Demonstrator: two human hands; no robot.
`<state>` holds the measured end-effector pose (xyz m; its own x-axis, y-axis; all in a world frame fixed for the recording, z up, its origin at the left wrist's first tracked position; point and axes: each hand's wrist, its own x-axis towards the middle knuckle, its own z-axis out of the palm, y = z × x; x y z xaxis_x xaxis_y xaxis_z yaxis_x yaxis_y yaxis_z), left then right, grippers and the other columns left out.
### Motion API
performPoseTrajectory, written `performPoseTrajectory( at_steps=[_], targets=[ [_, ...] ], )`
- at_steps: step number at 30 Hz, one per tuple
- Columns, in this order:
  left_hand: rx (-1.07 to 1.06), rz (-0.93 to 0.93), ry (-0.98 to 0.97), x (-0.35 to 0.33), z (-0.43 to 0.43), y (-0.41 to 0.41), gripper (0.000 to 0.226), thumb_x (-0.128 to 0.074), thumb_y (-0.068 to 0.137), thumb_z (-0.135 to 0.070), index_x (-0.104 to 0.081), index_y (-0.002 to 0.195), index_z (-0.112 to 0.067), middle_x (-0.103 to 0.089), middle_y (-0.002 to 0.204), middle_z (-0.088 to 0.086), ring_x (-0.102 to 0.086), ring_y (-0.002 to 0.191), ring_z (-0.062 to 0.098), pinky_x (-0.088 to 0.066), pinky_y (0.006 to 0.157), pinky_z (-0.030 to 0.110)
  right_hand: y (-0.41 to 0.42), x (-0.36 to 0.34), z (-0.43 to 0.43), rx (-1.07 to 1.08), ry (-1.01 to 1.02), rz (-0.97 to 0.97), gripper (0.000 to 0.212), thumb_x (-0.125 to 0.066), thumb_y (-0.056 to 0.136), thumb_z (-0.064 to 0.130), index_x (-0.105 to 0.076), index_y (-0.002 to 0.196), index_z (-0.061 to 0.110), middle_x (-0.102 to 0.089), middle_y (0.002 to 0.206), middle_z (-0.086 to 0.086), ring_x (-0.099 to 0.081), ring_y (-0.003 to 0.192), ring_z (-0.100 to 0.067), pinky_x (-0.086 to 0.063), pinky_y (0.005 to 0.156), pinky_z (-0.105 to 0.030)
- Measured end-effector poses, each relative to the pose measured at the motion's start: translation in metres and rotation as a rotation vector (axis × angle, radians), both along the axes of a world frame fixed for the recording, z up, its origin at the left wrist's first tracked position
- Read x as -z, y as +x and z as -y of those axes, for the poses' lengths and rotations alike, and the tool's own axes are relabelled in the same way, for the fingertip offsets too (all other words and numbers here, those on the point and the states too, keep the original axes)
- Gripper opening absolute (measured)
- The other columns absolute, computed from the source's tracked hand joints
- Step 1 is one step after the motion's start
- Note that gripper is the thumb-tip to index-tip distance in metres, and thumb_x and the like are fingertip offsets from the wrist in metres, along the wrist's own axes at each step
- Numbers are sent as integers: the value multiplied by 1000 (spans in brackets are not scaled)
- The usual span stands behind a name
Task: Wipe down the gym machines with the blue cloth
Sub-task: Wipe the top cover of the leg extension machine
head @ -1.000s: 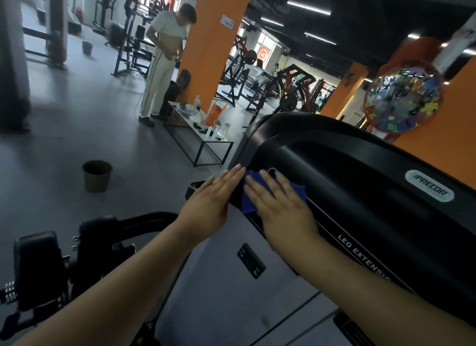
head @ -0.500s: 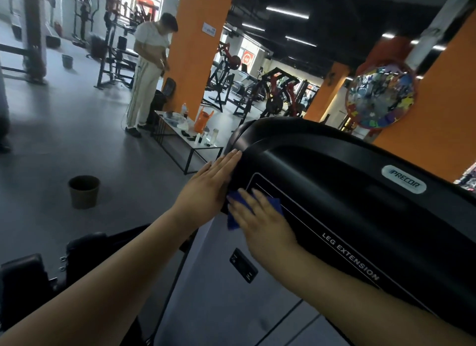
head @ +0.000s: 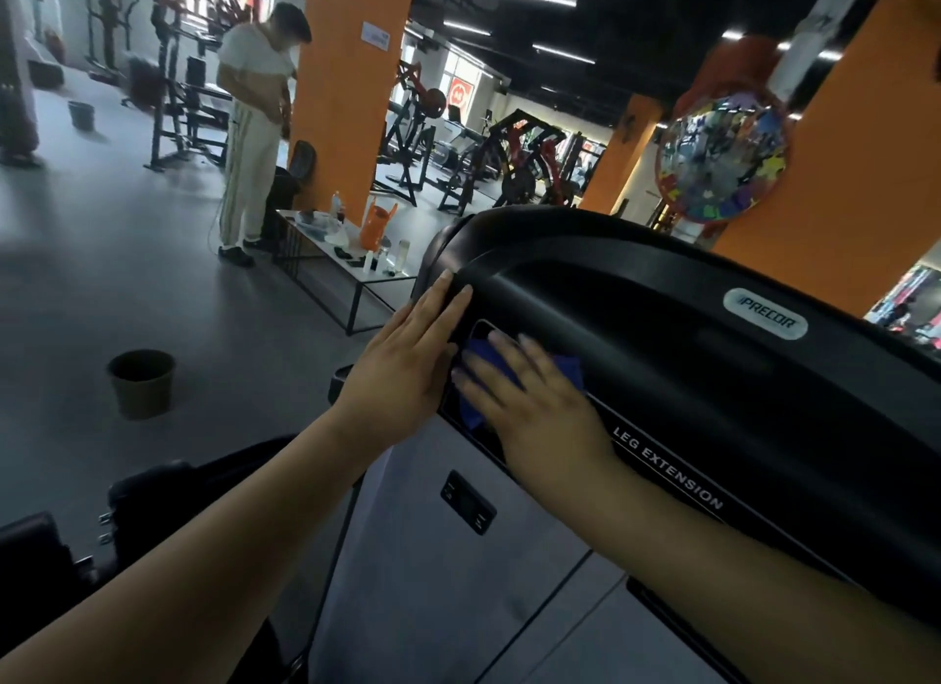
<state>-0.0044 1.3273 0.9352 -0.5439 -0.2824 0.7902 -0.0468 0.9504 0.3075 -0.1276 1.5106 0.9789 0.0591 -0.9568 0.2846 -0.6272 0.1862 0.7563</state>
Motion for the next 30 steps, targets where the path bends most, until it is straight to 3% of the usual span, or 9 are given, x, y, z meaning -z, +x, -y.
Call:
performPoseTrajectory(
  at_steps=[2,7,10,13,16,18,22,25,30],
  targets=[
    [-13,-11,-5,-2,-6,-2,67,-50,115,-20,-19,175,-17,-7,184,7,-12,170,18,-21,136,47,4,-4,-1,6,-76,-30,68,-26,108,30,-18,173,11,-12,181,-13,-3,167,-40,13,133,-55],
    [-23,-15,-5,-3,-18,-9,69,-50,115,-22,-17,175,-13,0,183,16,-1,171,23,-13,138,46,6,21,-21,68,199,-272,75,-26,112,38,3,172,4,8,181,-15,20,165,-37,40,113,-66],
    [-25,-20,0,-1,-17,-10,70,-51,114,-19,-16,175,-11,-1,183,17,-2,171,24,-15,137,51,-4,12,-22,7,83,-254,73,-23,112,36,1,169,-1,5,180,-20,13,166,-36,32,120,-68],
    [-24,-23,26,-3,-20,-13,70,-50,115,-20,-16,175,-11,0,183,17,-3,171,25,-16,137,53,-12,28,-25,-38,152,-237,72,-30,110,33,-10,167,-6,-3,180,-21,3,167,-38,12,133,-53],
    [-31,-34,6,-3,-23,-12,67,-46,116,-20,-15,175,-11,-1,183,15,-3,171,25,-12,137,54,-16,28,-25,-70,121,-153,70,-48,102,30,-36,166,6,-24,178,-10,-11,165,-31,-10,136,-44],
    [-42,-38,-53,-1,-23,-10,66,-46,115,-18,-17,175,-12,-4,184,10,-3,171,24,-11,137,55,-14,10,-24,-113,29,-75,67,-44,103,24,-32,167,8,-26,178,-8,-20,166,-29,-13,136,-43],
    [-45,-24,-123,-5,-26,-7,61,-41,117,-24,-22,174,-17,-12,184,1,-7,170,21,-14,136,57,-12,14,-38,-77,-61,-68,73,-37,100,20,-22,170,7,-12,181,-9,7,167,-32,2,136,-42],
    [-21,-1,-140,-9,-29,-10,59,-38,118,-25,-22,175,-20,-15,183,-1,-9,170,22,-16,136,56,-12,37,-50,-42,170,-199,69,-31,106,25,-19,172,9,-5,181,-11,28,162,-38,22,127,-51],
    [-4,11,-115,-12,-32,-13,60,-39,117,-26,-23,175,-20,-15,183,-1,-9,170,23,-14,137,56,-13,-4,-51,-47,-9,-56,66,-33,109,33,-25,171,12,-16,180,-11,-10,167,-37,7,133,-55]
  ],
)
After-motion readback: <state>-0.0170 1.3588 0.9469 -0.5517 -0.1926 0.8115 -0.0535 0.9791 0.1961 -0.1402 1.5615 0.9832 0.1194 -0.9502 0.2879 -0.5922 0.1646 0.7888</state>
